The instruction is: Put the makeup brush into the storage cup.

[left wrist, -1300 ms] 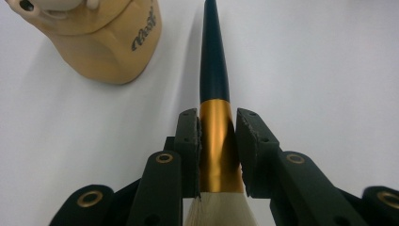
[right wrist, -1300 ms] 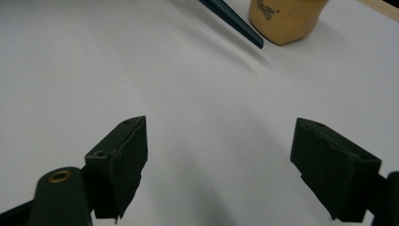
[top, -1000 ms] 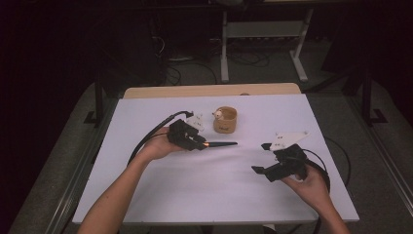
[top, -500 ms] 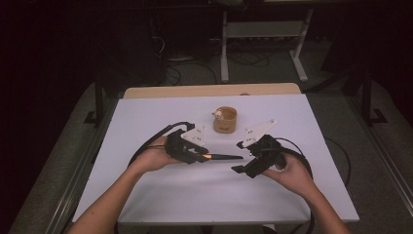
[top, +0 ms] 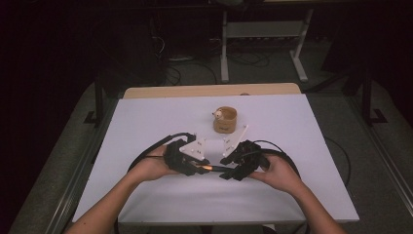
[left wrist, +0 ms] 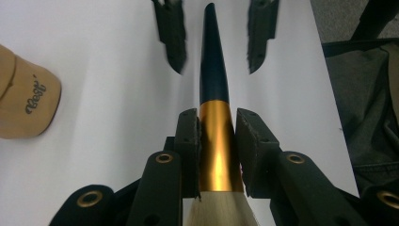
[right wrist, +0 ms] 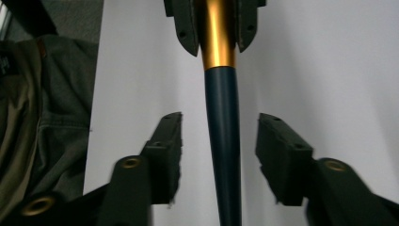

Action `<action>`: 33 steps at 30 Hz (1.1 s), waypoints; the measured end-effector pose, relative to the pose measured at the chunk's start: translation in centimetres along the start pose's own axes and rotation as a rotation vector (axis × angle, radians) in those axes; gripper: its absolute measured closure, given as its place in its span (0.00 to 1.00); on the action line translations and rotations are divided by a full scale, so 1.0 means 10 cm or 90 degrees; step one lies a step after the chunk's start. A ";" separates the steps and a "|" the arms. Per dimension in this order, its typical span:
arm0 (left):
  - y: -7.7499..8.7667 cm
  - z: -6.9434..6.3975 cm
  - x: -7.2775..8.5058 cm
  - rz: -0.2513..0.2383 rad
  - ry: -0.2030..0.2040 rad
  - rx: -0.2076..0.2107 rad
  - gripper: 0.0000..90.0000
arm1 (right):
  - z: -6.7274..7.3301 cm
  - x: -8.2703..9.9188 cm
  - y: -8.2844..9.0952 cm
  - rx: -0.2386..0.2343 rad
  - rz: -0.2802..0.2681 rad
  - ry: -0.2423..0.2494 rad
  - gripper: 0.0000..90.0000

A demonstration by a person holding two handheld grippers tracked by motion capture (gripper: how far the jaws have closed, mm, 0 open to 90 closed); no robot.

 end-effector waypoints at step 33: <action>-0.11 -0.07 0.14 -0.031 0.062 0.040 0.58 | 0.12 0.18 -0.16 -0.007 0.023 0.020 0.82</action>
Point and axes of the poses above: each handheld gripper's, and its own axes: y roughly backward along the jaws, x roughly out of its underside, z roughly to its left, the point moved 6 cm from there along -y, roughly forward along the jaws, and after that the axes turned 6 degrees about z, right-handed, at the moved point
